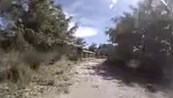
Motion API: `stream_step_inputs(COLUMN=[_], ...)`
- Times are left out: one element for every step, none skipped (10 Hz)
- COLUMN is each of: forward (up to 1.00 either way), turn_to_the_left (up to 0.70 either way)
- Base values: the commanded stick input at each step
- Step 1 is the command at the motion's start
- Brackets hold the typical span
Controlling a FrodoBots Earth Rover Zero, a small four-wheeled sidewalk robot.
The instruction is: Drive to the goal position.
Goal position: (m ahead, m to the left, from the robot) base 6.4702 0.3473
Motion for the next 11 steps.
stream_step_inputs(forward=[0.85,0.85,0.85,0.85,0.85,0.85,0.85,0.85,0.85,0.85,0.85], turn_to_the_left=[0.0,0.0,0.0,0.0,0.0,0.0,0.0,0.0,0.0,0.0,0.0])
